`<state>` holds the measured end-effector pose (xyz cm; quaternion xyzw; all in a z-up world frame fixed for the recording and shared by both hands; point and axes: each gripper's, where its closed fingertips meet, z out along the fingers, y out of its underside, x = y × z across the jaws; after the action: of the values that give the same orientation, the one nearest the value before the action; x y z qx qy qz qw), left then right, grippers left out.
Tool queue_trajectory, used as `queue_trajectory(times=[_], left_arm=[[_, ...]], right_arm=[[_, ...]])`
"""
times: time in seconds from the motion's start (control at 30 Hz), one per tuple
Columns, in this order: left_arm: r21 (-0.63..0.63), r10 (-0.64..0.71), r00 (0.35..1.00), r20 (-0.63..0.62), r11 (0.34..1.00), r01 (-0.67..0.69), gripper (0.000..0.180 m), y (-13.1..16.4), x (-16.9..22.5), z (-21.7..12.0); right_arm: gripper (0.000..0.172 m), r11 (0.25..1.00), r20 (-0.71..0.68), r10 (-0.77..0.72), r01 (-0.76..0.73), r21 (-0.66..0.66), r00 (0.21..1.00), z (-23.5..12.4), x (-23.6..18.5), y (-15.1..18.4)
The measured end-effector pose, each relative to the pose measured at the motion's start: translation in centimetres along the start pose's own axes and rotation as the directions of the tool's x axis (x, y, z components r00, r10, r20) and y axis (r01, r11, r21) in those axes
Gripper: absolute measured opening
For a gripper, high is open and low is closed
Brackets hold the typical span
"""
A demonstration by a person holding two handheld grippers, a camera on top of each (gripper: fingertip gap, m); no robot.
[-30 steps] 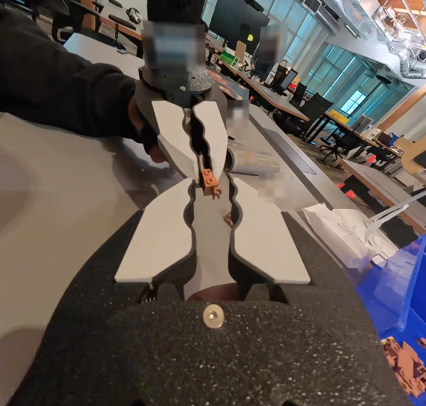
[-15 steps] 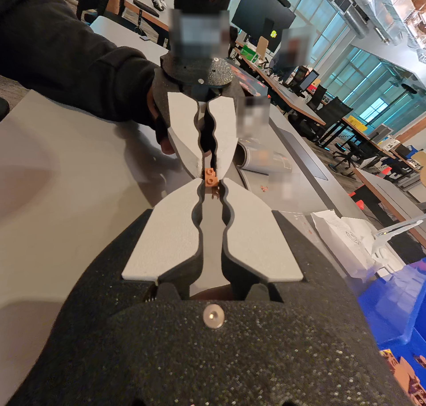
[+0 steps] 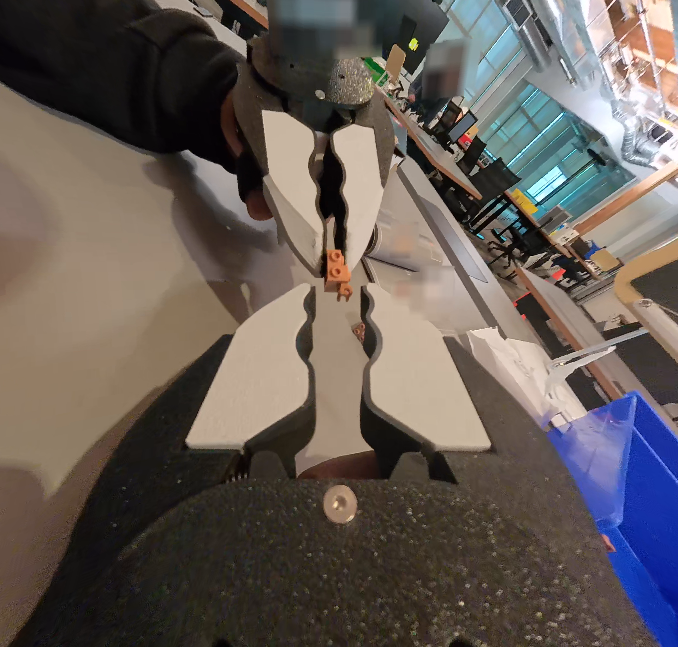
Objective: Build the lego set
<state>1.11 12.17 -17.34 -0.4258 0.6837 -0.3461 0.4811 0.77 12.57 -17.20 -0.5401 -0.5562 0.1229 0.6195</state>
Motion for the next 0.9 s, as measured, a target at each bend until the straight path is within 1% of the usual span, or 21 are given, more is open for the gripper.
queue_trajectory(times=[0.1, 0.2, 0.3, 0.33, 0.37, 0.4, 0.43, 0.47, 0.5, 0.57, 0.63, 0.77, 0.9], left_arm=[[-0.024, 0.016, 1.000, -0.005, 1.000, -0.016, 0.008, 0.4, 0.2, 0.2], [-0.033, 0.018, 1.000, -0.014, 0.999, -0.018, 0.009, 0.5, 0.3, 0.2], [-0.039, -0.020, 1.000, -0.011, 0.999, 0.020, 0.011, 0.6, 0.0, -0.1], [-0.061, -0.055, 0.998, -0.008, 0.997, 0.055, 0.017, 0.9, -0.3, -0.4], [-0.098, -0.132, 0.991, -0.021, 0.987, 0.130, 0.022, 1.6, -0.5, -0.8], [-0.149, -0.249, 0.967, -0.057, 0.960, 0.238, 0.027, 2.4, -0.3, -1.3], [-0.200, -0.364, 0.926, -0.104, 0.919, 0.339, 0.031, 3.2, 0.3, -1.7], [-0.244, -0.435, 0.892, -0.122, 0.884, 0.398, 0.031, 3.8, 0.8, -1.8], [-0.284, -0.450, 0.888, -0.101, 0.868, 0.407, 0.030, 4.7, 0.9, -1.7], [-0.379, -0.406, 0.912, -0.054, 0.854, 0.357, 0.027, 6.8, 1.3, -1.3], [-0.440, -0.396, 0.918, -0.025, 0.829, 0.346, 0.024, 8.1, 1.4, -0.9], [-0.457, -0.388, 0.920, -0.061, 0.830, 0.319, 0.011, 8.3, 1.7, -0.6], [-0.456, -0.344, 0.935, -0.087, 0.848, 0.269, 0.010, 8.1, 2.0, -0.4]], right_arm=[[0.013, 1.000, -0.009, -0.020, 0.020, 0.022, 1.000, -0.1, -0.1, -0.4], [0.013, 0.997, -0.017, -0.071, 0.071, 0.019, 0.997, -0.1, -0.3, -0.3], [0.013, 0.994, -0.044, -0.110, 0.111, 0.022, 0.993, -0.3, 0.0, -0.4], [0.013, 0.992, -0.058, -0.127, 0.128, 0.019, 0.990, -0.4, 0.2, -0.4], [0.013, 0.989, -0.069, -0.146, 0.147, 0.013, 0.987, -0.5, 0.4, -0.2], [0.013, 0.986, -0.075, -0.166, 0.167, 0.005, 0.983, -0.7, 0.6, -0.1], [0.013, 0.982, -0.078, -0.186, 0.187, -0.005, 0.979, -0.8, 0.7, 0.2], [0.013, 0.978, -0.076, -0.206, 0.206, -0.014, 0.976, -0.9, 0.6, 0.5], [0.013, 0.975, -0.070, -0.223, 0.222, -0.020, 0.972, -1.0, 0.5, 0.7], [0.013, 0.970, -0.054, -0.242, 0.241, -0.018, 0.969, -1.3, 0.1, 1.1], [0.012, 0.969, -0.048, -0.247, 0.246, -0.015, 0.968, -1.5, 0.0, 1.2], [0.013, 0.970, -0.057, -0.245, 0.245, -0.008, 0.968, -1.8, 0.2, 1.1], [0.013, 0.965, -0.055, -0.263, 0.263, -0.009, 0.963, -1.8, -0.1, 1.1]])
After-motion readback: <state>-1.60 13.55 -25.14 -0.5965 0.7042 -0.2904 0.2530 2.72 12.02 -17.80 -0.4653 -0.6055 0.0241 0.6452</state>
